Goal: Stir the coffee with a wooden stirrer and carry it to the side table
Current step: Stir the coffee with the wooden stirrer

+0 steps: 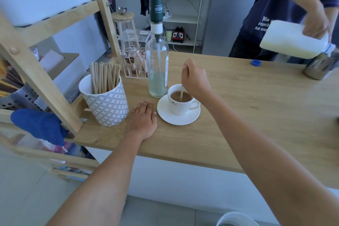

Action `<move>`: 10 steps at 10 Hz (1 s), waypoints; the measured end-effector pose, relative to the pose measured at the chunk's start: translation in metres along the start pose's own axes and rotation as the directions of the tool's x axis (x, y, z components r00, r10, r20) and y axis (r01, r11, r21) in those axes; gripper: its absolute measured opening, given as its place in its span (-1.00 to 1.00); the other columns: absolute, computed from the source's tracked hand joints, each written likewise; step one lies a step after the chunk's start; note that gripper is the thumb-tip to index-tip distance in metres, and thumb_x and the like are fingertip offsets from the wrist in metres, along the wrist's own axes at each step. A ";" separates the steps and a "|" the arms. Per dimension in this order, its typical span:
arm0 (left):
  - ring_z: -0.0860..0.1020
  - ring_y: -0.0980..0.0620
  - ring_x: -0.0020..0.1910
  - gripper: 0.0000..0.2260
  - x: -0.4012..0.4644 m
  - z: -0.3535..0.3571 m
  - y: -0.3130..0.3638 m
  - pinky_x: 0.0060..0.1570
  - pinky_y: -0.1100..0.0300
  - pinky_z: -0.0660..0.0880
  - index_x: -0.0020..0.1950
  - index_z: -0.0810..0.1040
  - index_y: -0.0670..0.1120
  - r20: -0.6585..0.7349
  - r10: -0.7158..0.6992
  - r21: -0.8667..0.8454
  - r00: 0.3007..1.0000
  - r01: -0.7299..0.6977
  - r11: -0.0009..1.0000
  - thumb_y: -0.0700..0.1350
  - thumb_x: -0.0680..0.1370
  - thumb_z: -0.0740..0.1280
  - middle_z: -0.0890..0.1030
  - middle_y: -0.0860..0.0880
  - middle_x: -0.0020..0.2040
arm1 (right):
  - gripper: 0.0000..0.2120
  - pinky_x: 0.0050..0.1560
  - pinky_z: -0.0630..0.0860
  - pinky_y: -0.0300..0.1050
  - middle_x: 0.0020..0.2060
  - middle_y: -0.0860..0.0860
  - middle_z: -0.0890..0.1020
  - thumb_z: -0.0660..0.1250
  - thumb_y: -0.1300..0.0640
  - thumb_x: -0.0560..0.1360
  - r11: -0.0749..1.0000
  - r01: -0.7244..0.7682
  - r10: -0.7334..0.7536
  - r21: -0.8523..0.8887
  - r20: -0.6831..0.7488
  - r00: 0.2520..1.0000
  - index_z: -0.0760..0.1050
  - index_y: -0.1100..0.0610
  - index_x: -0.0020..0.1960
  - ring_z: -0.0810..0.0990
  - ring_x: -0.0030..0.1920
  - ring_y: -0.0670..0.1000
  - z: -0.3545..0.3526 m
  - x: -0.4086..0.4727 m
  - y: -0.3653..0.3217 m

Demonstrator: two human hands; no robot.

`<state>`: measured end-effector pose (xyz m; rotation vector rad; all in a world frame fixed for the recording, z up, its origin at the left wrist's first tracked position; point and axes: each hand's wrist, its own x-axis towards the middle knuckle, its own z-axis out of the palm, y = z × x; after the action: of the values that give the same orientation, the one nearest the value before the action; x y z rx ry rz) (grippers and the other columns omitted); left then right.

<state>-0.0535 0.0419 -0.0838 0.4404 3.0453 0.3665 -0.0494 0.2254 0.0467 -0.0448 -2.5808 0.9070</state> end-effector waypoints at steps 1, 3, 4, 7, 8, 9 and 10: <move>-0.02 -0.01 0.57 -0.52 0.000 0.000 0.000 0.54 0.04 -0.11 0.57 0.07 -0.08 -0.008 0.000 -0.001 1.000 0.000 1.000 0.02 0.65 -0.09 0.06 -0.06 0.59 | -0.81 -0.42 0.23 -0.12 -0.37 0.11 0.46 -0.01 0.18 0.62 0.998 -0.021 0.019 -0.058 -0.048 0.999 0.32 0.22 -0.06 0.39 -0.36 0.09 -0.006 0.001 0.008; -0.02 0.00 0.57 -0.52 0.000 -0.001 0.001 0.54 0.04 -0.12 0.57 0.06 -0.08 0.000 -0.002 -0.004 1.000 0.002 1.000 0.02 0.65 -0.09 0.06 -0.06 0.59 | -0.76 -0.20 0.51 0.07 -0.24 0.25 0.60 0.00 0.19 0.62 0.996 0.015 -0.016 0.088 0.010 1.000 0.39 0.29 0.02 0.58 -0.21 0.23 0.000 0.000 -0.003; -0.02 0.00 0.57 -0.52 -0.001 -0.002 0.002 0.54 0.04 -0.12 0.57 0.06 -0.08 -0.002 -0.003 -0.003 1.000 0.003 1.000 0.02 0.66 -0.09 0.06 -0.06 0.59 | -0.75 -0.14 0.53 0.08 -0.20 0.28 0.62 0.01 0.21 0.61 0.993 0.018 -0.019 0.114 0.010 1.000 0.42 0.30 0.00 0.60 -0.16 0.24 -0.007 -0.006 0.000; -0.01 0.01 0.57 -0.52 -0.001 -0.004 0.003 0.54 0.06 -0.11 0.57 0.07 -0.08 -0.002 -0.018 0.017 1.000 0.018 1.000 0.02 0.66 -0.09 0.06 -0.04 0.59 | -0.73 -0.24 0.59 -0.15 -0.35 0.05 0.50 0.00 0.22 0.61 0.705 -0.322 0.503 0.631 -0.126 0.855 0.29 0.09 -0.25 0.57 -0.34 0.02 -0.038 -0.004 0.043; 0.00 0.01 0.57 -0.52 -0.001 -0.003 0.002 0.54 0.06 -0.10 0.57 0.08 -0.08 -0.004 -0.021 0.012 1.000 0.021 1.000 0.02 0.66 -0.08 0.07 -0.04 0.59 | -0.74 -0.27 0.60 -0.14 -0.33 0.11 0.45 -0.04 0.30 0.59 0.264 -0.385 0.713 0.884 0.090 0.695 0.28 0.16 -0.23 0.54 -0.37 0.03 -0.034 -0.009 0.059; 0.01 0.00 0.56 -0.52 0.000 -0.003 0.001 0.54 0.06 -0.09 0.57 0.09 -0.08 -0.004 -0.019 0.001 1.000 0.019 1.000 0.02 0.66 -0.07 0.08 -0.05 0.59 | -0.76 -0.28 0.58 -0.11 -0.31 0.15 0.46 -0.03 0.33 0.59 0.038 -0.370 0.756 0.928 0.216 0.618 0.29 0.19 -0.21 0.54 -0.35 0.05 -0.027 -0.018 0.070; 0.03 0.00 0.56 -0.52 0.002 -0.002 0.000 0.53 0.05 -0.07 0.56 0.10 -0.08 -0.014 -0.016 0.004 1.000 0.016 1.000 0.03 0.66 -0.06 0.10 -0.05 0.58 | -0.74 -0.25 0.60 -0.10 -0.32 0.14 0.46 -0.02 0.29 0.61 0.056 -0.375 0.768 0.925 0.200 0.609 0.28 0.19 -0.22 0.56 -0.36 0.05 -0.021 -0.024 0.073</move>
<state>-0.0553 0.0422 -0.0820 0.4150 3.0621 0.3648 -0.0268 0.2913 0.0088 -0.9354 -1.2096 2.3139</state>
